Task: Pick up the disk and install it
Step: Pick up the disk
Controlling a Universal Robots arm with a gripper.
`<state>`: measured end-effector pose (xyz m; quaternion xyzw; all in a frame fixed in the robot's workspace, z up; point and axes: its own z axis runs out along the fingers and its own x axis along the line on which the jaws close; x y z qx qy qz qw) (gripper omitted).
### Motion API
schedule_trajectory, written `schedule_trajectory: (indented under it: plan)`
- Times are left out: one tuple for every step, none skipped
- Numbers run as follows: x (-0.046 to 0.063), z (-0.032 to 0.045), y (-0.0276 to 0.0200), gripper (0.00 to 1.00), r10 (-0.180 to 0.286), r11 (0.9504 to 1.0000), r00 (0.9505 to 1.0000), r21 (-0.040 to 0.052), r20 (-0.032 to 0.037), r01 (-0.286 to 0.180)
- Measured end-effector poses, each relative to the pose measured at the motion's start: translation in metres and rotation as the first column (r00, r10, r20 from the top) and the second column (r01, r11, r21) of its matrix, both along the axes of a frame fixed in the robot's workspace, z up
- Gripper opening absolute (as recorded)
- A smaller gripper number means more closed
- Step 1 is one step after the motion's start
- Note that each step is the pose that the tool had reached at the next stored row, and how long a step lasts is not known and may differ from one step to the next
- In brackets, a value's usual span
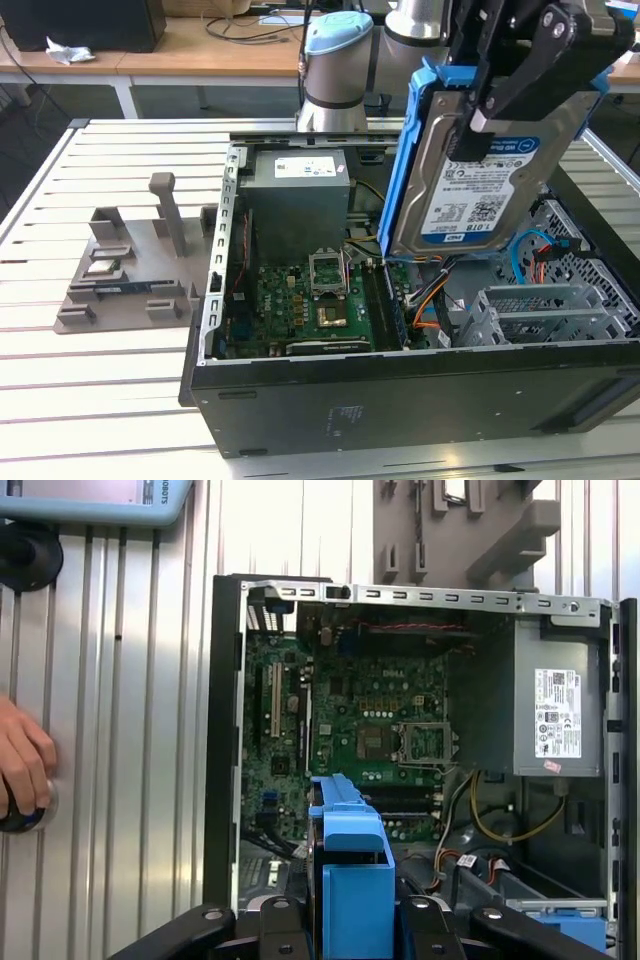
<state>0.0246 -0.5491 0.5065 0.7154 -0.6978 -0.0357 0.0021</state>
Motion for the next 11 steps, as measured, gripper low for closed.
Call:
schedule_trajectory:
  plan:
    - [0.002,-0.0002,-0.0008,0.36,0.0,1.0,1.0,0.0001,-0.0002,0.0]
    - [0.004,-0.0004,-0.0015,0.36,0.0,1.0,1.0,0.0001,-0.0005,0.0]
    - [0.007,-0.0006,-0.0026,0.36,0.0,1.0,1.0,0.0,-0.0009,0.0]
    - [0.01,-0.0008,-0.0038,0.36,0.0,1.0,1.0,0.0,-0.0015,0.0]
    - [0.012,-0.001,-0.0047,0.36,0.0,1.0,1.0,-0.0001,-0.002,0.0]
    - [0.014,-0.0012,-0.0058,0.36,0.0,1.0,1.0,0.0,-0.0026,0.0]
    - [0.018,-0.0015,-0.0073,0.36,0.0,1.0,1.0,0.0,-0.0031,0.0]
    - [0.019,-0.0017,-0.0081,0.36,0.0,1.0,1.0,0.0,-0.0033,0.0]
    - [0.02,-0.0018,-0.0091,0.36,0.0,1.0,1.0,0.0,-0.0035,0.0]
    - [0.022,-0.0021,-0.0106,0.36,0.0,1.0,1.0,0.0001,-0.0037,0.0]
    - [0.023,-0.0022,-0.012,0.36,0.0,1.0,1.0,0.0,-0.0038,0.0]
